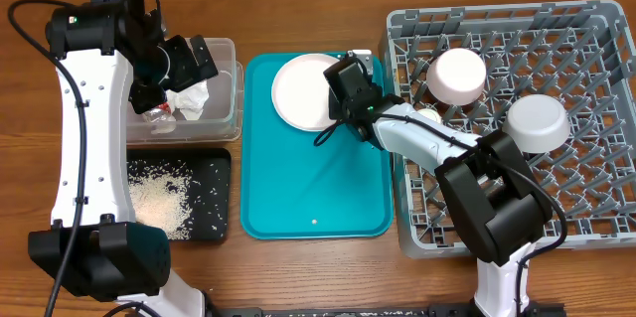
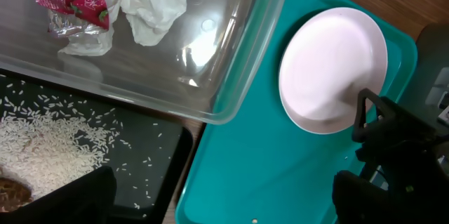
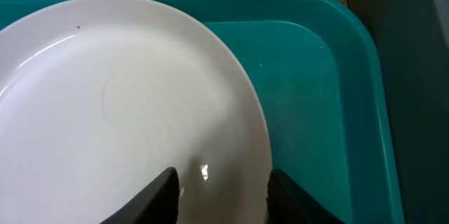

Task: Sort waste into correct bins and load items into the dishwasher
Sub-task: 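Close the right gripper on the white plate's right rim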

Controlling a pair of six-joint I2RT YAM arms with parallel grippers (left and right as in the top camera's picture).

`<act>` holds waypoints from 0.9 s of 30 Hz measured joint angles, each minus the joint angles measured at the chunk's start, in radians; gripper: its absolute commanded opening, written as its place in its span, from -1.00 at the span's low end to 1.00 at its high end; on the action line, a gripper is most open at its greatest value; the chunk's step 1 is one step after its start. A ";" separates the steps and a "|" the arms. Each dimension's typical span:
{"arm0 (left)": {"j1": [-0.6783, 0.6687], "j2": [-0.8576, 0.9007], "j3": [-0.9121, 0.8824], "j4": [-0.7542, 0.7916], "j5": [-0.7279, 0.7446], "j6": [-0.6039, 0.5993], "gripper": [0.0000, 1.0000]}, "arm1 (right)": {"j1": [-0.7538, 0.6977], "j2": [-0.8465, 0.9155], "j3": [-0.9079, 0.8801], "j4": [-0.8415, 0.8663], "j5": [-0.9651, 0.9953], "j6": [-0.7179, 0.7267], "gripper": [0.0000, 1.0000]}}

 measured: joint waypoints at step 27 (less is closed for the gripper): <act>0.000 0.000 0.000 0.000 0.000 0.000 1.00 | -0.002 0.021 0.000 0.002 -0.008 0.005 -0.50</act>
